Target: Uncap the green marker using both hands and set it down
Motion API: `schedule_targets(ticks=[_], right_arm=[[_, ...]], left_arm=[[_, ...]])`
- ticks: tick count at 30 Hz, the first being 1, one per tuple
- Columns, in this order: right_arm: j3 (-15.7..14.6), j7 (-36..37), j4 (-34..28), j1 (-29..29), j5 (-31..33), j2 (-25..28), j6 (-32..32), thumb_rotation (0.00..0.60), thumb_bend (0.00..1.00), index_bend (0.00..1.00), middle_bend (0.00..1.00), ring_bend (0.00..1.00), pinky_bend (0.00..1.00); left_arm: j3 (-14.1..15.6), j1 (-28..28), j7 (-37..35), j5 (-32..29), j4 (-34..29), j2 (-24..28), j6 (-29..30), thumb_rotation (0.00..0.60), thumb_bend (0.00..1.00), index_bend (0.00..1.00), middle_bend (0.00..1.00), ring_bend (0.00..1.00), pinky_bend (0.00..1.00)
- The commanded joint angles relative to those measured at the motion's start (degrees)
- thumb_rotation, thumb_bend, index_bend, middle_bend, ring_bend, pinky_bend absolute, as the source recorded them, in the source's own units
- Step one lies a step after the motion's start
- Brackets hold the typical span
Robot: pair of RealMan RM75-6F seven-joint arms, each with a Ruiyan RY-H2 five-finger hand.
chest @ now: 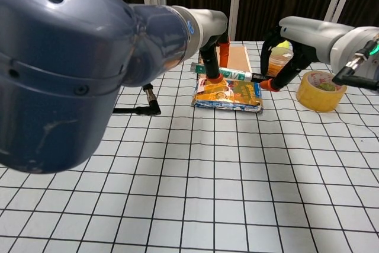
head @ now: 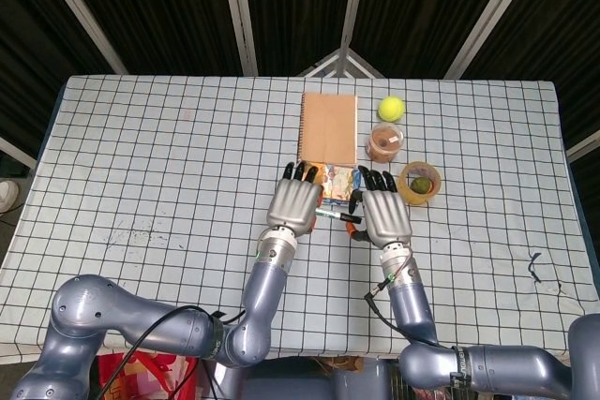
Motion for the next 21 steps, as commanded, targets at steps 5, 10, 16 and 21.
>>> schedule_targets(ticks=[5,10,16,21], right_arm=[[-0.21,0.25,-0.23,-0.22,-0.61,0.40,0.28,0.600,0.42,0.66,0.08,0.08,0.04],[-0.24,0.75,-0.04,-0.61,-0.72,0.68,0.56,0.600,0.44,0.71,0.09,0.09,0.04],[-0.58,1.06,0.36,-1.06,-0.72,1.24,0.42,0.600,0.45,0.73,0.09,0.09,0.04],[-1.26,0.63,1.10,-1.43,-0.53,1.91,0.27,0.600,0.45,0.73,0.09,0.09,0.04]], left_arm=[[0.27,0.26,-0.17,0.02,0.11,0.19,-0.04,0.600,0.53,0.56,0.10,0.00,0.00],[0.68,0.55,0.01,-0.17,0.02,0.47,0.01,0.600,0.53,0.56,0.10,0.00,0.00],[0.81,1.11,-0.31,0.06,-0.58,1.07,0.34,0.600,0.53,0.56,0.10,0.00,0.00],[1.20,1.85,-0.44,0.19,-1.64,1.96,0.75,0.600,0.53,0.56,0.10,0.00,0.00]])
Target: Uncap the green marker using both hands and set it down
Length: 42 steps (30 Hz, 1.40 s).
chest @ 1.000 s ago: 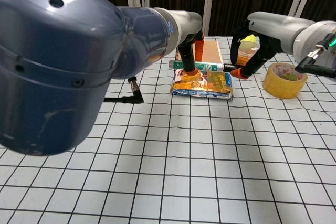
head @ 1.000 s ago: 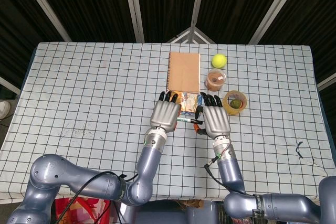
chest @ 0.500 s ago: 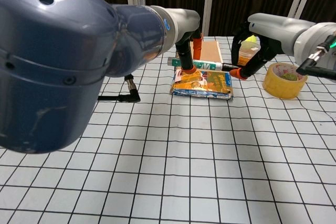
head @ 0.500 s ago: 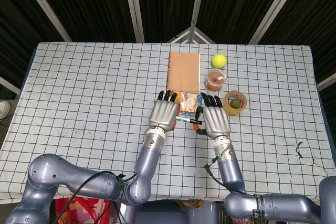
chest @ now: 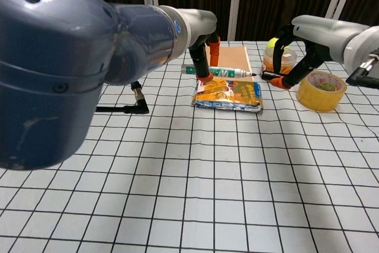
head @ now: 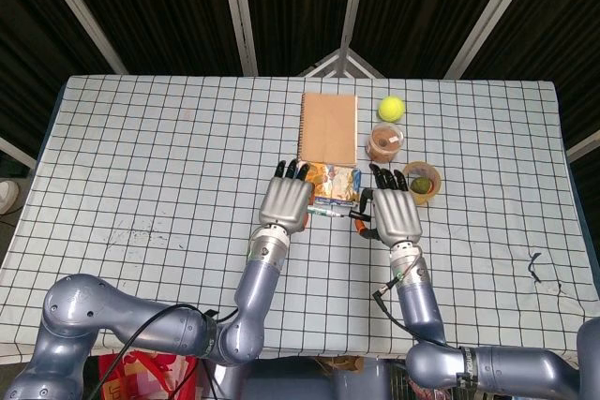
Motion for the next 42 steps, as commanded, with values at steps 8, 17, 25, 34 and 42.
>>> schedule_targets(ticks=[8,17,25,34,42], right_arm=[[-3.89,1.40,4.49,-2.12,2.19,1.54,-4.96,0.600,0.45,0.72,0.09,0.09,0.04],[-5.01,1.40,6.78,-1.98,3.08,0.45,-7.35,0.600,0.44,0.47,0.09,0.07,0.02],[-4.70,0.13,6.61,-1.69,4.86,0.25,-6.97,0.600,0.16,0.16,0.08,0.05,0.02],[-4.26,0.95,4.19,-2.44,3.45,2.82,-5.74,0.600,0.13,0.14,0.07,0.04,0.01],[-5.80,7.35,4.24,-7.40,-5.41,9.64,-2.40,0.600,0.18,0.15,0.07,0.04,0.01]], left_arm=[[5.19,4.66,-2.45,0.88,0.56,1.97,-2.12,0.600,0.53,0.56,0.10,0.00,0.00],[8.65,7.15,-5.59,3.30,3.98,1.14,-6.26,0.600,0.53,0.37,0.09,0.00,0.00],[9.37,8.31,-4.63,3.49,0.77,3.98,-6.77,0.600,0.51,0.00,0.00,0.00,0.00],[8.63,11.38,-4.63,5.34,-12.97,14.32,-3.33,0.600,0.52,0.00,0.00,0.00,0.00],[11.78,20.34,-7.26,9.78,-30.91,32.16,3.84,0.600,0.52,0.00,0.00,0.00,0.00]])
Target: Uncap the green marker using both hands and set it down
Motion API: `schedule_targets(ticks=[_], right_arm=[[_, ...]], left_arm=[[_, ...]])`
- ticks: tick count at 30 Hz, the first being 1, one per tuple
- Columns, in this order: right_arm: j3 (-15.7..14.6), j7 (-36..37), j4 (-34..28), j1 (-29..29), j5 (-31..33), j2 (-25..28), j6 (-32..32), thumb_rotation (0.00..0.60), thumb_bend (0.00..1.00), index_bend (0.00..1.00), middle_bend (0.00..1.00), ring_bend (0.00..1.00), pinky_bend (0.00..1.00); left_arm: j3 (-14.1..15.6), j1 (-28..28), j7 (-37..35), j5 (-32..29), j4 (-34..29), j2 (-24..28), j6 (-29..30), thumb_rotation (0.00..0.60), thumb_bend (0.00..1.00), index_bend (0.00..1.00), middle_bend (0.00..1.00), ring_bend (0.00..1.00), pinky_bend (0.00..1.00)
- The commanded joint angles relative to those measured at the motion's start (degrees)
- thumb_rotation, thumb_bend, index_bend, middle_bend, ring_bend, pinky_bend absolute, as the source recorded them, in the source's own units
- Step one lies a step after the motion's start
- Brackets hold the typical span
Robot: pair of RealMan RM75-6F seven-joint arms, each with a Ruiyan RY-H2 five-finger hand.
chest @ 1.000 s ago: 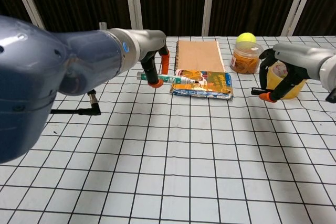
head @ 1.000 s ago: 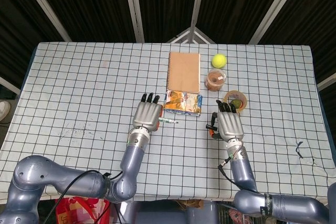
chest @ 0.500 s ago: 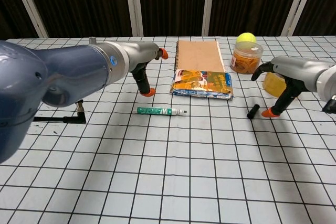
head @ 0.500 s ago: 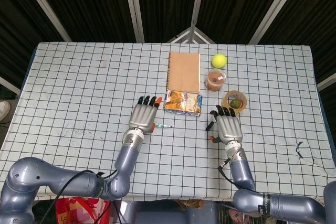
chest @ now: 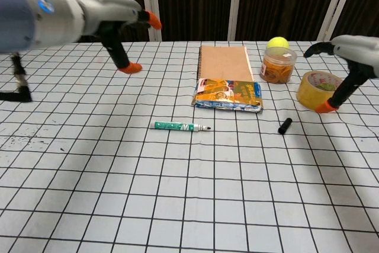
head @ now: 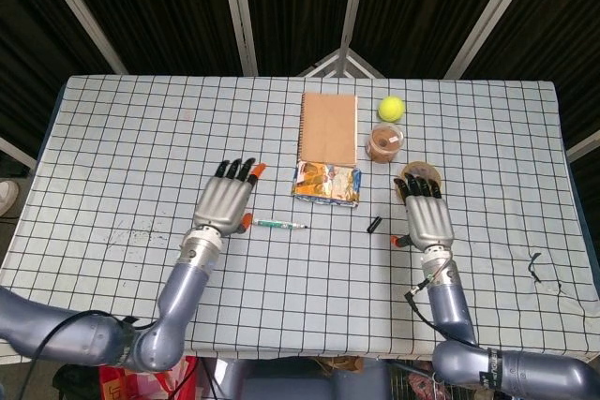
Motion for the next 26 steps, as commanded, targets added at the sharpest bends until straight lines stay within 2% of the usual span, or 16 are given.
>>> schedule_targets(ticks=[1,4,7,10,13,19,23,26], right_arm=[[-1.17,4.88,0.64,-3.44,-4.86,4.33,1.42,0.600,0.18,0.15,0.07,0.04,0.01],[-2.44,10.05,2.67,-5.92,-9.98,6.98,1.32,0.600,0.18,0.17,0.07,0.04,0.00],[-4.95,15.71,5.49,-8.34,-15.86,10.78,-0.69,0.600,0.18,0.17,0.07,0.04,0.00],[-6.74,19.13,8.71,-10.51,-19.85,13.33,-0.83,0.600,0.18,0.17,0.07,0.04,0.00],[-7.79,21.45,11.03,-12.17,-21.70,15.23,-1.13,0.600,0.18,0.17,0.07,0.03,0.00],[-8.93,27.59,14.58,-15.06,-25.75,18.48,-1.39,0.600,0.18,0.17,0.07,0.03,0.00],[-10.08,29.99,17.58,-16.96,-29.09,19.95,-0.92,0.600,0.18,0.16,0.07,0.03,0.00],[-9.89,31.61,18.08,-17.54,-30.27,20.09,-0.87,0.600,0.18,0.16,0.07,0.03,0.00]], left_arm=[[3.75,7.49,-3.02,4.87,-9.50,11.60,4.14,0.600,0.52,0.00,0.00,0.00,0.00],[8.07,12.62,-6.57,10.37,-12.15,17.64,4.53,0.600,0.52,0.00,0.00,0.00,0.00],[12.35,18.64,-13.71,19.09,-12.62,22.77,4.03,0.600,0.52,0.00,0.00,0.00,0.00],[16.26,24.51,-22.52,27.61,-10.54,26.45,2.89,0.600,0.52,0.00,0.00,0.00,0.00],[19.47,28.59,-28.36,33.22,-7.32,28.46,1.85,0.600,0.52,0.00,0.00,0.00,0.00],[22.00,33.81,-37.04,39.64,0.25,28.42,1.26,0.600,0.52,0.00,0.00,0.00,0.00],[22.20,36.25,-41.65,41.69,5.57,26.91,0.51,0.600,0.52,0.00,0.00,0.00,0.00],[21.62,36.89,-42.97,43.10,6.79,26.29,0.46,0.600,0.52,0.00,0.00,0.00,0.00]])
